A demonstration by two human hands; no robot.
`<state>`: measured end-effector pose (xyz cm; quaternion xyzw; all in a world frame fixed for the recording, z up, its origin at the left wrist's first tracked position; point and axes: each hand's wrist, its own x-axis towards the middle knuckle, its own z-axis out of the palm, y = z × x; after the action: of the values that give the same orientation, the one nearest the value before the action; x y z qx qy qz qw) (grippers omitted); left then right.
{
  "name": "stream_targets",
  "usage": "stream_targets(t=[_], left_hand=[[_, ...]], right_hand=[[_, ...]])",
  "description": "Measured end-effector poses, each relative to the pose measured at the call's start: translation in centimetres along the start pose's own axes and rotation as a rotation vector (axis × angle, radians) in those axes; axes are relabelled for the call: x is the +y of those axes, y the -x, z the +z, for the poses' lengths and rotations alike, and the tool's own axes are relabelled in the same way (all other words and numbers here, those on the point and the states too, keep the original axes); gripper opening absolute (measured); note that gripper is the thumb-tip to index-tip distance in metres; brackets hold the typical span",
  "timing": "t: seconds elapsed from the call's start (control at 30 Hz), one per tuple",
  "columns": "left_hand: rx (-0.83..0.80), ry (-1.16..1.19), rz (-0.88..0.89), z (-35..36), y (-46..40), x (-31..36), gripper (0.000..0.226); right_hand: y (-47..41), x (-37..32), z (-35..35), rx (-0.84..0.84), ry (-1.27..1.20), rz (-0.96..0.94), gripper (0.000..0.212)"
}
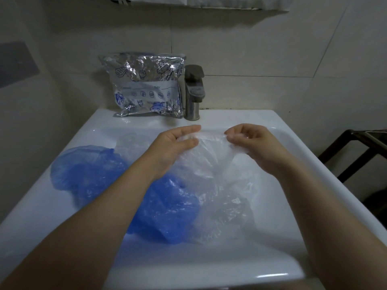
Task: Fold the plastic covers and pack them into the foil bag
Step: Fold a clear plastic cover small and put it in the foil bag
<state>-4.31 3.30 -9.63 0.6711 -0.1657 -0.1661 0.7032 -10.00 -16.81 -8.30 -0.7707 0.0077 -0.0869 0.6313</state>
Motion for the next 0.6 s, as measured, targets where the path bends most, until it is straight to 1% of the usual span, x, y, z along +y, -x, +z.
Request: stream_targets(t=[0.1,0.17,0.23,0.3,0.37,0.43,0.5,0.6], left_hand=[[-0.036,-0.013,0.01,-0.2,0.1,0.4,0.034],[-0.053,-0.109,0.012,-0.4,0.1,0.5,0.037],[-0.015,-0.283,0.021,-0.6,0.1,0.5,0.037],[0.063,-0.383,0.053,-0.4,0.0,0.5,0.029],[0.087,-0.394,0.083,-0.5,0.0,0.5,0.019],[0.05,-0.397,0.098,-0.7,0.1,0.5,0.014],[-0.006,-0.359,0.086,-1.0,0.2,0.4,0.017],[-0.048,-0.29,0.088,-1.2,0.3,0.4,0.024]], right_hand=[[0.0,-0.1,-0.3,0.058,0.176,-0.068,0.016],[-0.1,-0.1,-0.2,0.112,0.27,-0.098,0.014],[0.0,0.0,-0.2,0.111,0.355,-0.108,0.011],[-0.1,0.2,-0.2,0.068,0.382,-0.101,0.016],[0.0,0.4,-0.4,0.023,0.319,-0.056,0.022],[0.0,0.7,-0.7,-0.063,0.197,0.037,0.026],[0.1,1.2,-1.3,-0.162,0.075,0.157,0.026],[0.1,1.7,-2.1,-0.206,-0.089,0.253,0.019]])
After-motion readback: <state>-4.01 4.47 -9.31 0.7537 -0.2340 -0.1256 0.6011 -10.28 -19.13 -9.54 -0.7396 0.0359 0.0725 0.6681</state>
